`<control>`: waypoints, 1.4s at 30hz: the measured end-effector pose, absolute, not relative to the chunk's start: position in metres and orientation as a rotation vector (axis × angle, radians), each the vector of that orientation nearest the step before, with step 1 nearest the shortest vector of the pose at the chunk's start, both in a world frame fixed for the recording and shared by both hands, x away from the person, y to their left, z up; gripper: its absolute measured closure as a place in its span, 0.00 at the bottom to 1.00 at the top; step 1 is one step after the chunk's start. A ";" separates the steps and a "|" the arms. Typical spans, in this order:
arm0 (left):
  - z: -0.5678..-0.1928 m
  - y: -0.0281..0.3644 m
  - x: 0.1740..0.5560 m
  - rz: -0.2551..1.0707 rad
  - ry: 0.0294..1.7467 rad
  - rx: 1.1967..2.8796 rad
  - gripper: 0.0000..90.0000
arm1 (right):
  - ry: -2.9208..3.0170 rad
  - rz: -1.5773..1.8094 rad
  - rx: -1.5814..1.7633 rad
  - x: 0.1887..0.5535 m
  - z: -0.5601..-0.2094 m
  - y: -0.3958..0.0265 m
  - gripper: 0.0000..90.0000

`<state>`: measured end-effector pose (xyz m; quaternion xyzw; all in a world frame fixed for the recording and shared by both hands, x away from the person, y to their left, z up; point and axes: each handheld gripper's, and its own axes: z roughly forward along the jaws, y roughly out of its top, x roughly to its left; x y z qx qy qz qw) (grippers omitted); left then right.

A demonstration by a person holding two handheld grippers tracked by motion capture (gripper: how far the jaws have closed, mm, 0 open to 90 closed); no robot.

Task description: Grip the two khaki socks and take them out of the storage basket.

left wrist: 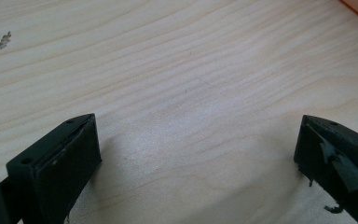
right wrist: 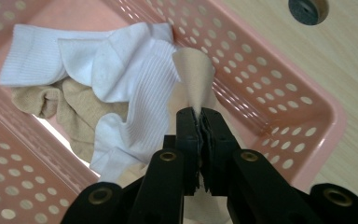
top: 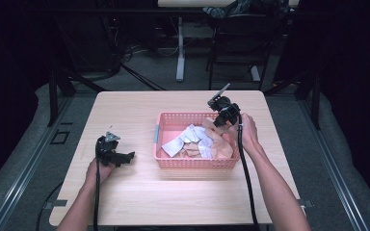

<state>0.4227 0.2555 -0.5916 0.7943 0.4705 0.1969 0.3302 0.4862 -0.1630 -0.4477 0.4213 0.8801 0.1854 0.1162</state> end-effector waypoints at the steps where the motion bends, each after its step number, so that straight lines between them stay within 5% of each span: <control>1: -0.591 0.256 0.423 0.513 1.231 2.079 0.00 | 2.579 0.545 1.229 0.486 -0.444 -0.165 0.95; 42: -0.592 0.255 0.423 0.515 1.233 2.074 0.00 | 2.504 0.792 1.204 0.451 -0.347 -0.203 0.95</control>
